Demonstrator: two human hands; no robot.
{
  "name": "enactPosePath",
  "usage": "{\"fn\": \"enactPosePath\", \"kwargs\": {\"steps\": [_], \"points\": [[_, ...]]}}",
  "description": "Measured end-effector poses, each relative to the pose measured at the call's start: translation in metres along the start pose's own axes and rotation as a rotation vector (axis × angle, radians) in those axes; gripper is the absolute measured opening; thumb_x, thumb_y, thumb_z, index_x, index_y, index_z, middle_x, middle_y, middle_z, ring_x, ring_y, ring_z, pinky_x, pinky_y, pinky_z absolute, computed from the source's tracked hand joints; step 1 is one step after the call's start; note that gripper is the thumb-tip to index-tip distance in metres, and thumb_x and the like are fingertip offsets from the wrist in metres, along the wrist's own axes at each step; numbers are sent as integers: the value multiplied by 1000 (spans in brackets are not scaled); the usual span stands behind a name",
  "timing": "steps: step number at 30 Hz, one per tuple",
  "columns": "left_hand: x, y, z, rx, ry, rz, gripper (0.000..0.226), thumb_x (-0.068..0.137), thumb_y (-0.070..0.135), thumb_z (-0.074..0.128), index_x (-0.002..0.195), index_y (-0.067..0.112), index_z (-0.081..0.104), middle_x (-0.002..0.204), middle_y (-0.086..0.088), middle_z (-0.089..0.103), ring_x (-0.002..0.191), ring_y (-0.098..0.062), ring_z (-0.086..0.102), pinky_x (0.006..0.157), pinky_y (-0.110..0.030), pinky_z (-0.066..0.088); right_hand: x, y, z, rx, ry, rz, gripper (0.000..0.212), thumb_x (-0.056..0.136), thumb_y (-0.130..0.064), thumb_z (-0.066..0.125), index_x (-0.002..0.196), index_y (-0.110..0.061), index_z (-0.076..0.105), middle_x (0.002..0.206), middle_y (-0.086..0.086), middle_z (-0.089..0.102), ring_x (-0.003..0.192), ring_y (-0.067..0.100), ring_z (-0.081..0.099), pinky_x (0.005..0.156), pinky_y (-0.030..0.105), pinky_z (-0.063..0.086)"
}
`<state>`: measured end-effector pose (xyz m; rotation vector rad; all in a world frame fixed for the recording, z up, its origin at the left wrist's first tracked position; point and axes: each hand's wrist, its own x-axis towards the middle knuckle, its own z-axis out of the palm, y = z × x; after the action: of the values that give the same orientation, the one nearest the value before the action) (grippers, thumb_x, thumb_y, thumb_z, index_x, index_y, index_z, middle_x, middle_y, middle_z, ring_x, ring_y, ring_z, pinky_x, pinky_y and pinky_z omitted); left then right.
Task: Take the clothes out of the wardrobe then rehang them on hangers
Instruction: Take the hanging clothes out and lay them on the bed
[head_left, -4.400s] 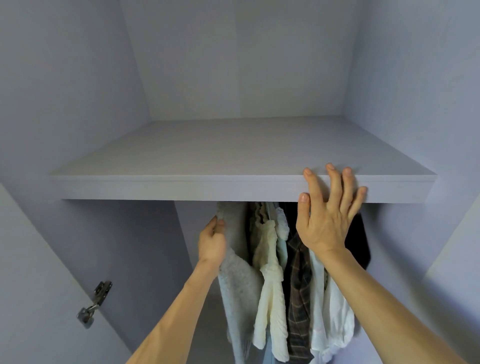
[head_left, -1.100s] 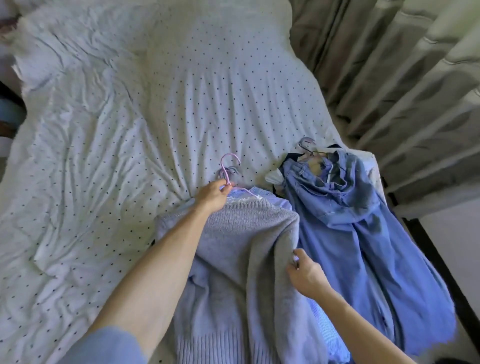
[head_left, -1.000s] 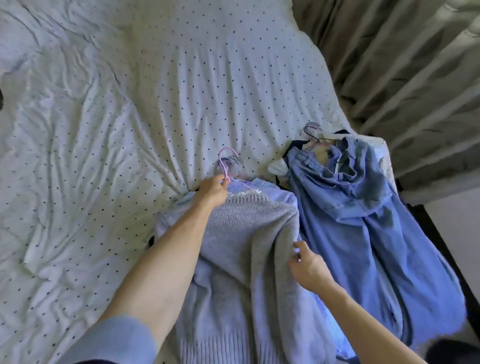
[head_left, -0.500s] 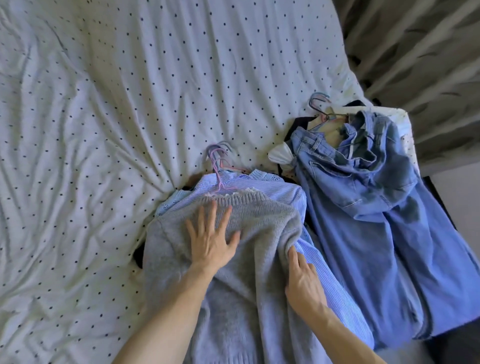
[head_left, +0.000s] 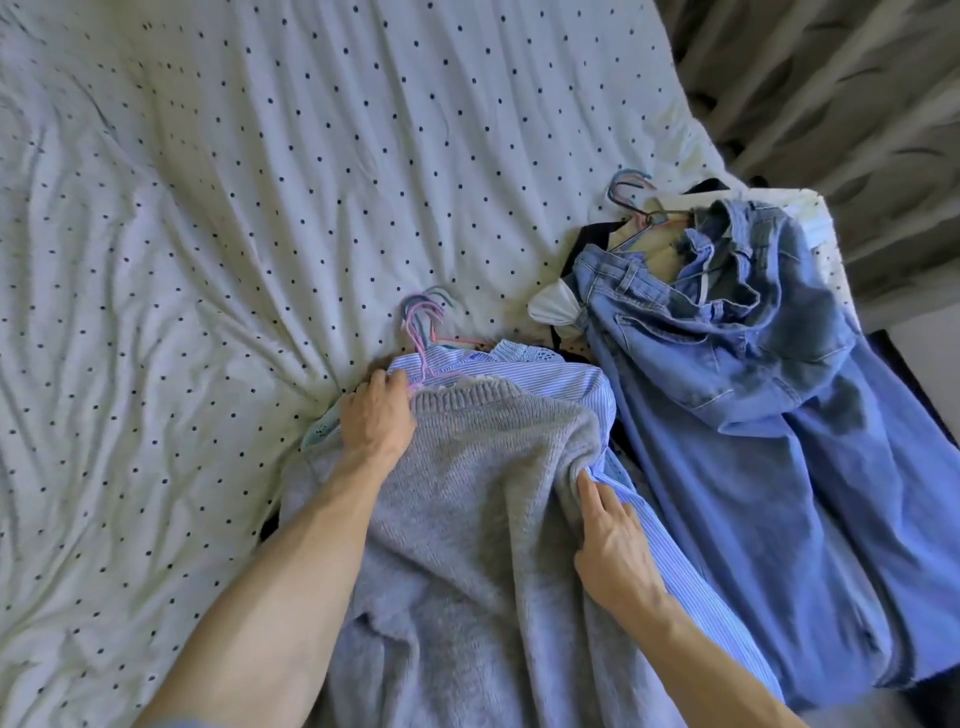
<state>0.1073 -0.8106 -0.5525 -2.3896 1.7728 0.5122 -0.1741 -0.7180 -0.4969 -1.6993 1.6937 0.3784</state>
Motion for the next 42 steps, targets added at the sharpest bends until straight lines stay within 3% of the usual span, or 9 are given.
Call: {"fn": "enactPosePath", "kwargs": {"steps": [5,9,13,15,19,22,26,34,42], "points": [[36,1,-25,-214,120,-155,17,100,16,54,114,8,58,117,-15,55,94,-39,60,63,-42,42,16,-2,-16,118,290,-54,82,79,14,47,155,-10,27,139,11,46,108,36,48,92,38,38],[43,4,-28,-175,-63,-102,36,102,37,48,135,24,58,125,-11,60,109,-34,59,74,-38,47,21,-2,-21,-22,157,-93,71,95,-7,44,158,-9,12,157,7,32,130,32,44,107,36,37],[-5,17,3,-91,-252,-61,72,99,58,37,159,33,5,167,-6,3,151,-31,10,120,-52,16,-5,4,-11,-54,-13,50,79,97,-17,40,158,-13,-10,165,3,14,143,30,30,107,41,41],[-44,28,21,-94,-290,-89,74,96,67,27,154,44,-13,164,3,-24,152,-30,-11,118,-63,3,-21,7,-6,-76,-12,67,85,97,-25,44,157,-14,-15,166,3,4,148,27,22,111,42,39],[-131,46,41,-101,-514,-36,85,91,66,40,153,47,-16,160,7,-35,151,-33,-20,113,-72,7,-60,17,2,-103,-47,64,88,96,-42,44,157,-19,-15,166,5,-10,145,29,25,111,42,37],[-183,51,35,16,-759,48,82,91,67,39,156,43,-5,164,8,-24,152,-32,-16,113,-72,9,-91,36,-3,-146,-122,32,74,97,-43,43,158,-19,8,164,1,12,141,26,32,108,40,40],[-219,60,1,129,-784,136,76,93,71,32,158,36,14,168,1,-1,154,-28,-3,119,-63,9,-140,66,-28,-164,-175,-15,49,100,-39,45,147,-27,40,146,-7,46,139,20,39,107,35,42],[-268,161,-102,151,-404,476,69,94,65,35,155,34,26,164,4,22,153,-23,10,119,-57,10,-291,144,-92,-4,443,-15,36,100,-37,51,135,-32,59,133,-12,62,137,17,45,108,25,37],[-429,358,-193,156,-19,1119,65,96,63,40,154,39,26,165,10,18,153,-14,6,121,-52,2,-534,234,-97,125,1111,346,33,90,-24,71,123,-29,71,130,-5,66,135,20,50,112,28,33]]}}
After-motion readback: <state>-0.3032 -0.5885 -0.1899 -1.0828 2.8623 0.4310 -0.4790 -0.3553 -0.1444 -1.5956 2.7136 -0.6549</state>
